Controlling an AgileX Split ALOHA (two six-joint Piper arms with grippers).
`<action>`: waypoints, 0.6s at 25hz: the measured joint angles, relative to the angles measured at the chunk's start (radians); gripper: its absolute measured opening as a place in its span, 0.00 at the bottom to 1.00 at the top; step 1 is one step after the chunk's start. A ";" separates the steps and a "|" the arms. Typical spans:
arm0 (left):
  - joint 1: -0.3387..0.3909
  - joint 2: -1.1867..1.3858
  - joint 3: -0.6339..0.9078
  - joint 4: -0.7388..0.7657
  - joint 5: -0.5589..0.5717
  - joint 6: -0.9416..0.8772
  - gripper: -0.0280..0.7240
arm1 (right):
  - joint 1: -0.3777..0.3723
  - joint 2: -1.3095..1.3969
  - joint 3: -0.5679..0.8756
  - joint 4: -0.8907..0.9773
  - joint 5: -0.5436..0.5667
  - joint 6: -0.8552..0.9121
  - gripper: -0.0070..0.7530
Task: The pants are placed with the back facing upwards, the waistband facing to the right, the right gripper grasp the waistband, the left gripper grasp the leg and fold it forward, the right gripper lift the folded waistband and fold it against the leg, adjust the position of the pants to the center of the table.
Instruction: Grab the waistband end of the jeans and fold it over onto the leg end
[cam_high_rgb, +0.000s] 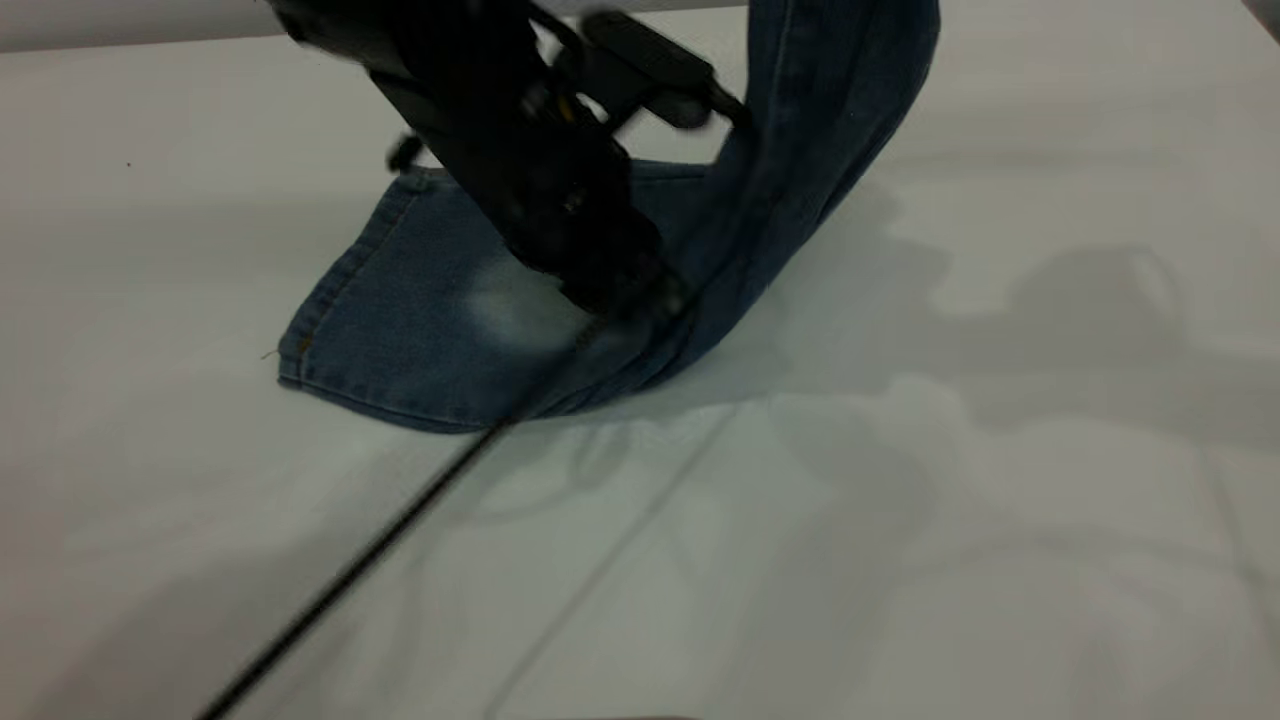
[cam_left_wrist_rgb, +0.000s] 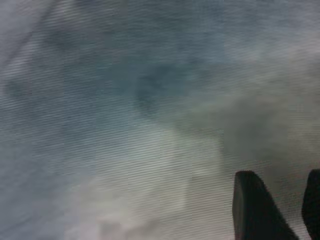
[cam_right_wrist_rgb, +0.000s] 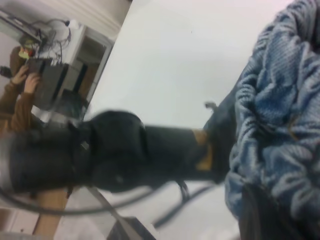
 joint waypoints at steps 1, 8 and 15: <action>0.013 -0.024 0.003 0.000 0.003 0.000 0.35 | 0.000 0.000 0.000 -0.002 0.000 0.001 0.08; 0.186 -0.276 0.004 0.000 0.021 0.002 0.35 | 0.007 0.000 0.000 -0.003 -0.005 0.013 0.08; 0.347 -0.588 0.004 0.002 0.061 0.002 0.35 | 0.233 0.007 0.000 0.028 -0.298 0.042 0.08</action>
